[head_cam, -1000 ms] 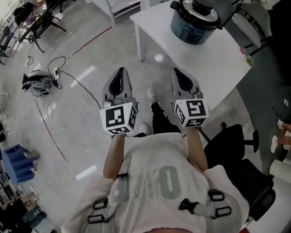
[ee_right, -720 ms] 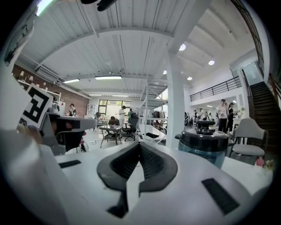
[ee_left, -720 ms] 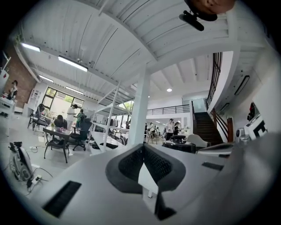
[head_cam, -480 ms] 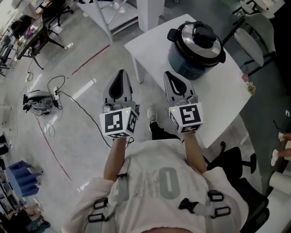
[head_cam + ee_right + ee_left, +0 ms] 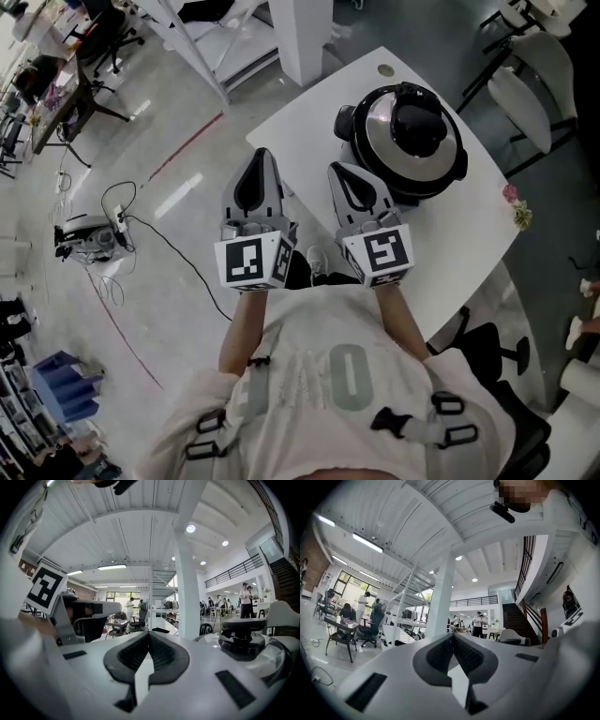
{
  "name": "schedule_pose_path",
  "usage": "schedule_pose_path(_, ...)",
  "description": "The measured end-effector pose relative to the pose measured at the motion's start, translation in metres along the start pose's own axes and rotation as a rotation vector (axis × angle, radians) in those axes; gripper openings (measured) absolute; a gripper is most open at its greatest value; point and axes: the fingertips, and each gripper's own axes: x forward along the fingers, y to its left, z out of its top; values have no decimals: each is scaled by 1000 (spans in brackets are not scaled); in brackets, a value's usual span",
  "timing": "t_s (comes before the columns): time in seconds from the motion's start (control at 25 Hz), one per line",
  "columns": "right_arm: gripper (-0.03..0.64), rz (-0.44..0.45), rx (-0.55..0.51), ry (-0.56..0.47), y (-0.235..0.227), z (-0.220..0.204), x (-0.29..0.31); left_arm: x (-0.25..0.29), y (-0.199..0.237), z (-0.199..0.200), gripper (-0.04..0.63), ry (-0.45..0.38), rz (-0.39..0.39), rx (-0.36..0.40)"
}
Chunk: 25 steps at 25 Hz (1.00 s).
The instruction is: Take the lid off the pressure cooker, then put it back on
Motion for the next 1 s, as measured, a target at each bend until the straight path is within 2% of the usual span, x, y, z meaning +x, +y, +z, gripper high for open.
schedule_pose_path(0.16, 8, -34, 13, -24, -15, 13, 16, 30, 8, 0, 17, 11, -31, -19)
schedule_pose_path(0.32, 8, -61, 69, -44, -27, 24, 28, 71, 4, -3, 17, 2, -115, -31)
schedule_pose_path(0.4, 8, -102, 42, -36, -32, 27, 30, 91, -6, -4, 17, 16, -169, -36)
schedule_pose_path(0.52, 8, -210, -18, -15, -50, 33, 25, 114, -31, -5, 17, 33, -278, -55)
schedule_pose_path(0.76, 8, -483, -6, -15, -103, 42, -17, 142, -87, -5, 17, 47, -514, -37)
schedule_pose_path(1.0, 8, -721, 3, 12, -141, 33, -77, 149, -139, -12, 17, 46, -684, -50)
